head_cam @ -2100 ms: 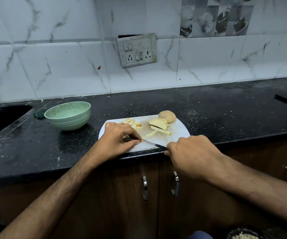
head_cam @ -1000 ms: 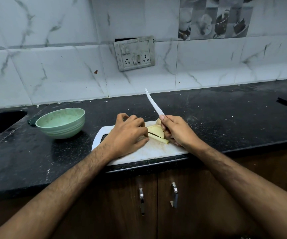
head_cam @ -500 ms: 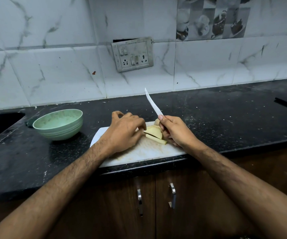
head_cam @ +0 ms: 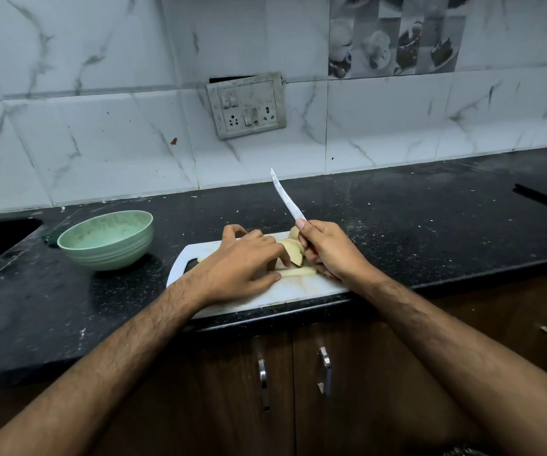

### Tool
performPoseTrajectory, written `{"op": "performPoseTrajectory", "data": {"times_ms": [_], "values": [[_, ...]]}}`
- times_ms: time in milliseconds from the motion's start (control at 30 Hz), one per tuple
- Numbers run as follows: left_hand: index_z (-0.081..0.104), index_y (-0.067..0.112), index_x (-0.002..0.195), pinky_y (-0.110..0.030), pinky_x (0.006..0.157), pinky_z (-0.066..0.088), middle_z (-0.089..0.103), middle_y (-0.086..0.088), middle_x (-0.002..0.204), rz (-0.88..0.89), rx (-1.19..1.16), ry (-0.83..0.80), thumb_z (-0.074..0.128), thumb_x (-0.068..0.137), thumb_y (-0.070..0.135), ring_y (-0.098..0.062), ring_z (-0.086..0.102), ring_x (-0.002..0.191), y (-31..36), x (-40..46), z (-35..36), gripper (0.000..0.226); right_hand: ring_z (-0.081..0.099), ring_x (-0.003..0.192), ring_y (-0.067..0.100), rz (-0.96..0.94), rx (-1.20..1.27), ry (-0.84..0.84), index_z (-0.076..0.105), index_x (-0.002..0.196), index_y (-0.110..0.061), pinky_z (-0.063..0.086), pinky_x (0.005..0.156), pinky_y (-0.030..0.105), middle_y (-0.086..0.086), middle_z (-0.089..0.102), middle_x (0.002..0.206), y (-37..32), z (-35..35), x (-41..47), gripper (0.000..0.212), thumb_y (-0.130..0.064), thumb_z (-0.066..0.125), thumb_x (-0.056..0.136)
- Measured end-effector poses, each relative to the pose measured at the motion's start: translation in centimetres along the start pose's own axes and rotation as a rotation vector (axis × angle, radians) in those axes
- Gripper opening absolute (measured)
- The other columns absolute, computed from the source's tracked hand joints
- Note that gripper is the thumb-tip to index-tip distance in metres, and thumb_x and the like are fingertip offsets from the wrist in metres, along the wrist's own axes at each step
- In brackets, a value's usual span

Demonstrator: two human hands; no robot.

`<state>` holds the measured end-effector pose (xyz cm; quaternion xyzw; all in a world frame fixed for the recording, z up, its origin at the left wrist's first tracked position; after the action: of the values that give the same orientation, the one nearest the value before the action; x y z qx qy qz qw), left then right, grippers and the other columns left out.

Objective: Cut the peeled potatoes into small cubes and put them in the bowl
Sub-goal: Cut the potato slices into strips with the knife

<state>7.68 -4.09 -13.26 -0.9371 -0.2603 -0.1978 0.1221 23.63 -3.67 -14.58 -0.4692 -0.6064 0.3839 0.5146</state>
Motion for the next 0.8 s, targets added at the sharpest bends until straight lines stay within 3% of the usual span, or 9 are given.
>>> {"op": "performPoseTrajectory", "data": {"times_ms": [233,367,433,533,667,800], "values": [[0.057,0.040,0.118,-0.037,0.103,0.020,0.054,0.019,0.090,-0.031,-0.083,0.018,0.055,0.098,0.039,-0.001,0.048,0.094,-0.5,-3.1,-0.8,0.020,0.030,0.039,0.011,0.025,-0.229,-0.087,0.052,0.075,-0.012,0.024,0.036,0.022,-0.006,0.039,0.046,-1.4,-0.1,-0.4,0.042,-0.042,0.044,0.104],[0.062,0.042,0.116,-0.034,0.100,0.019,0.054,0.017,0.087,-0.056,-0.124,0.007,0.049,0.095,0.045,-0.003,0.050,0.095,-0.8,-4.0,-0.9,0.024,0.044,0.044,0.016,0.089,-0.645,-0.179,0.059,0.074,-0.014,0.036,0.043,0.023,-0.003,0.052,0.051,-3.3,-0.6,-2.3,0.045,-0.044,0.044,0.102],[0.064,0.042,0.116,-0.034,0.099,0.020,0.054,0.016,0.086,-0.069,-0.154,0.011,0.050,0.094,0.045,-0.003,0.050,0.095,-0.9,-4.3,-0.9,0.027,0.055,0.054,0.014,0.106,-0.928,-0.234,0.059,0.072,-0.019,0.043,0.057,0.028,-0.006,0.058,0.058,-4.1,-0.7,-4.1,0.044,-0.045,0.041,0.103],[0.068,0.041,0.118,-0.036,0.098,0.021,0.053,0.016,0.086,-0.087,-0.202,0.005,0.048,0.093,0.047,-0.004,0.051,0.095,-0.9,-4.6,-0.8,0.033,0.060,0.084,0.022,0.151,-1.205,-0.249,0.047,0.069,-0.026,0.044,0.074,0.037,-0.004,0.056,0.080,-4.6,-0.8,-6.5,0.043,-0.049,0.035,0.103],[0.069,0.042,0.121,-0.028,0.100,0.017,0.050,0.018,0.086,-0.103,-0.257,-0.010,0.046,0.088,0.047,-0.003,0.049,0.099,-0.9,-4.7,-0.8,0.041,0.055,0.089,0.028,0.161,-1.362,-0.246,0.039,0.069,-0.026,0.039,0.073,0.038,0.000,0.048,0.089,-4.6,-0.6,-8.5,0.043,-0.051,0.029,0.103],[0.070,0.043,0.122,-0.024,0.101,0.014,0.048,0.016,0.085,-0.123,-0.280,-0.018,0.048,0.086,0.041,-0.004,0.048,0.099,-1.0,-4.8,-0.8,0.042,0.058,0.095,0.029,0.122,-1.438,-0.243,0.045,0.085,-0.026,0.038,0.072,0.037,0.004,0.059,0.099,-5.1,-0.1,-9.5,0.035,-0.050,0.028,0.104]]}}
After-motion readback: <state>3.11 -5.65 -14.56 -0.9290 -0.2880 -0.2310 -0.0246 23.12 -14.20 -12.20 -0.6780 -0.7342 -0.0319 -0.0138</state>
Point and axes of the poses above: each hand's wrist, its own x-axis towards the middle knuckle, its own z-axis out of the palm, y = z × x, the point moved 6 cm from there along x, towards the middle knuckle
